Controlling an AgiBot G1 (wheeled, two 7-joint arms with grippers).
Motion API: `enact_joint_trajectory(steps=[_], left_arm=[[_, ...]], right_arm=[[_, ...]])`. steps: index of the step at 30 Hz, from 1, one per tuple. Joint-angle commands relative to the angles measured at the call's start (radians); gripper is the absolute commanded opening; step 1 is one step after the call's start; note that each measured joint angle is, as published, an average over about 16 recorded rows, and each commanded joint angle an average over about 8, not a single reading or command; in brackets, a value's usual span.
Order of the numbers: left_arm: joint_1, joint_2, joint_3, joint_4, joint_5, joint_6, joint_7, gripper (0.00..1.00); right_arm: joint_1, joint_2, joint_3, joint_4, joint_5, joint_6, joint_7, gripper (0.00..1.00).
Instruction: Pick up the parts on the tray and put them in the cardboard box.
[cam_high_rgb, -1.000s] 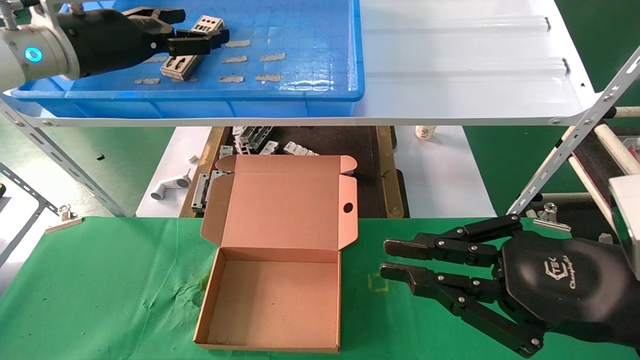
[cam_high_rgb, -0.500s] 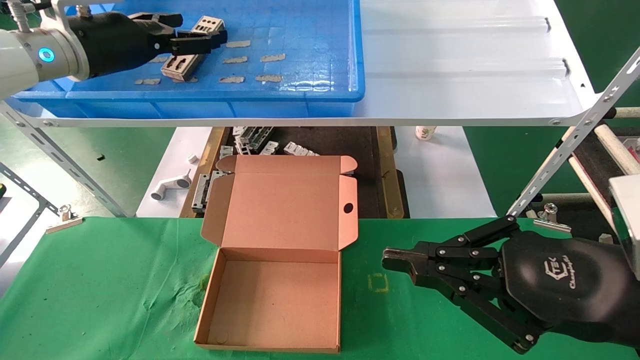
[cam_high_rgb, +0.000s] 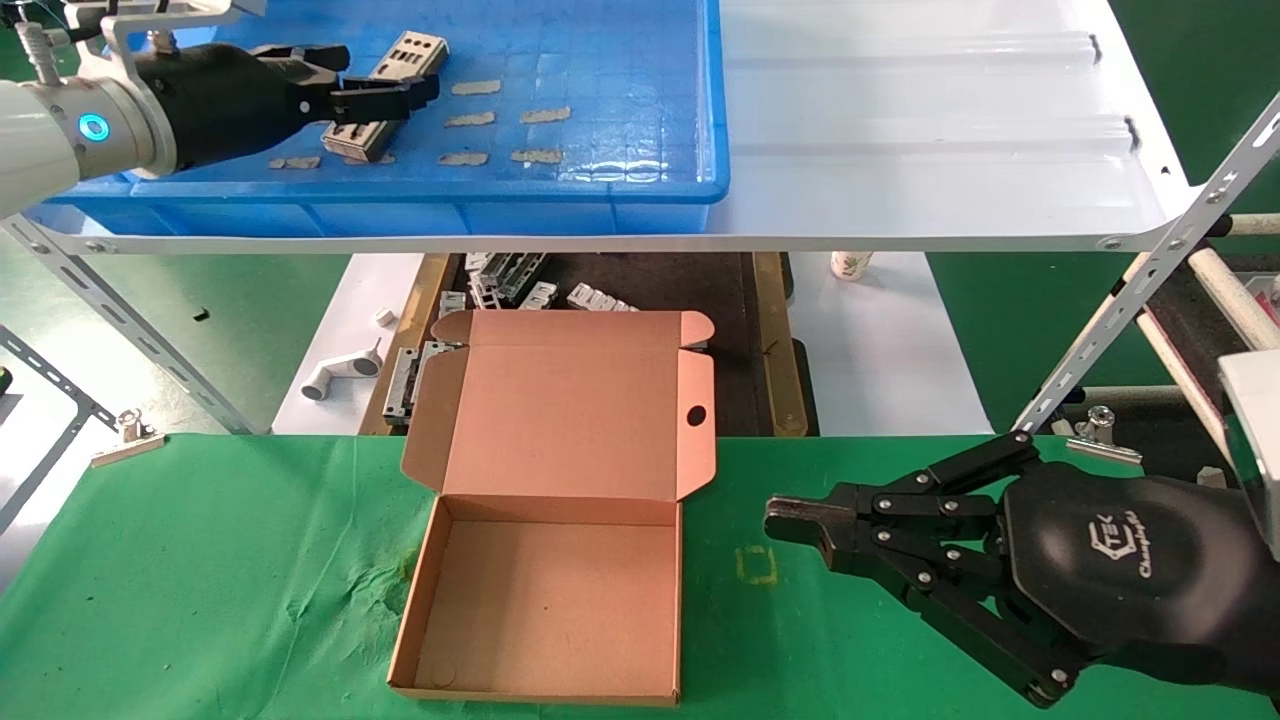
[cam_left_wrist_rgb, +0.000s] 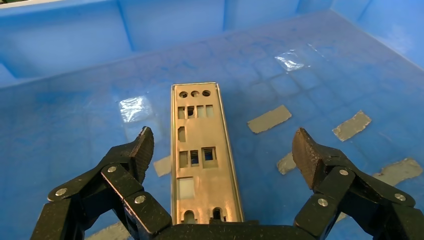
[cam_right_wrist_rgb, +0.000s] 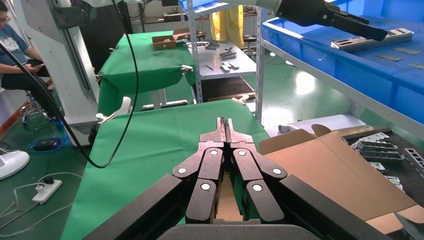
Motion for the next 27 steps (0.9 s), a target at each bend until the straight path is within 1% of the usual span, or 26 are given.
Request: enact_joint_trajectory(steps=[1, 3, 6, 8, 14, 16, 18, 20, 27], left_arm=[[0.001, 0.001, 0.0, 0.004, -0.001, -0.005, 0.001, 0.99], [0.002, 0.003, 0.0, 0.006, 0.0, -0.011, 0.002, 0.94], [0.004, 0.007, -0.001, 0.009, -0.001, -0.021, 0.002, 0.82], [0.005, 0.009, -0.001, 0.011, -0.001, -0.03, 0.002, 0.69], [0.009, 0.017, -0.002, 0.014, -0.003, -0.064, 0.001, 0.21], [0.011, 0.02, -0.003, 0.015, -0.004, -0.078, 0.002, 0.1], [0.012, 0.022, -0.003, 0.014, -0.005, -0.095, 0.003, 0.04], [0.013, 0.025, -0.004, 0.014, -0.006, -0.115, 0.006, 0.0], [0.017, 0.034, -0.008, 0.012, -0.011, -0.176, 0.013, 0.0]], right_arm=[[0.0, 0.0, 0.0, 0.0, 0.0, 0.0, 0.0, 0.0], [0.0, 0.0, 0.0, 0.0, 0.0, 0.0, 0.0, 0.0], [0.0, 0.0, 0.0, 0.0, 0.0, 0.0, 0.0, 0.0], [0.0, 0.0, 0.0, 0.0, 0.0, 0.0, 0.0, 0.0], [0.0, 0.0, 0.0, 0.0, 0.0, 0.0, 0.0, 0.0], [0.0, 0.0, 0.0, 0.0, 0.0, 0.0, 0.0, 0.0], [0.0, 0.0, 0.0, 0.0, 0.0, 0.0, 0.0, 0.0], [0.0, 0.0, 0.0, 0.0, 0.0, 0.0, 0.0, 0.0], [0.0, 0.0, 0.0, 0.0, 0.0, 0.0, 0.0, 0.0]])
